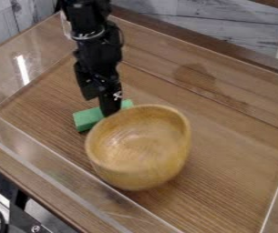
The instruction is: Put the green block in the brown bowl
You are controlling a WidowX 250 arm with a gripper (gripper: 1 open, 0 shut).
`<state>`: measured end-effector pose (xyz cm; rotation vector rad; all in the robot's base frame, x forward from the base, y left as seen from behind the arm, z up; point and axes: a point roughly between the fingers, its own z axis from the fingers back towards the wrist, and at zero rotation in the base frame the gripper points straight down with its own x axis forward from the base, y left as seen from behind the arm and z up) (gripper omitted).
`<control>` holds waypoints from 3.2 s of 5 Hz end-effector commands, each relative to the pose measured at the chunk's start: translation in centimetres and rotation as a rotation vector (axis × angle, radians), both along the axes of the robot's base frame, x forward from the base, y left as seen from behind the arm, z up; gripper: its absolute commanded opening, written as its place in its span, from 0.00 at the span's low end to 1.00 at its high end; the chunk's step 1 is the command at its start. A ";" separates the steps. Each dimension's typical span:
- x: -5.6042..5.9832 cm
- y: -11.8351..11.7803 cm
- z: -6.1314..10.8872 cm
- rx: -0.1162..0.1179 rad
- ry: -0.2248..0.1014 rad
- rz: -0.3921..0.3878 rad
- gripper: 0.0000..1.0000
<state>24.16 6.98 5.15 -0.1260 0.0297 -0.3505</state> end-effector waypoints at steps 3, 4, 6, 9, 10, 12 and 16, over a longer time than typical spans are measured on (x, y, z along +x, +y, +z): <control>0.0 0.0 -0.3 -0.010 -0.019 -0.003 0.00; -0.4 -0.2 0.4 -0.022 0.000 0.020 0.00; -0.9 -0.5 2.0 -0.040 0.026 0.050 0.00; -0.5 -0.9 2.2 -0.037 0.008 -0.013 1.00; -0.4 -0.9 1.4 -0.036 -0.004 -0.032 1.00; -0.3 -0.9 -0.1 -0.035 -0.022 -0.060 1.00; -0.6 -1.1 -1.3 -0.056 0.011 -0.027 0.00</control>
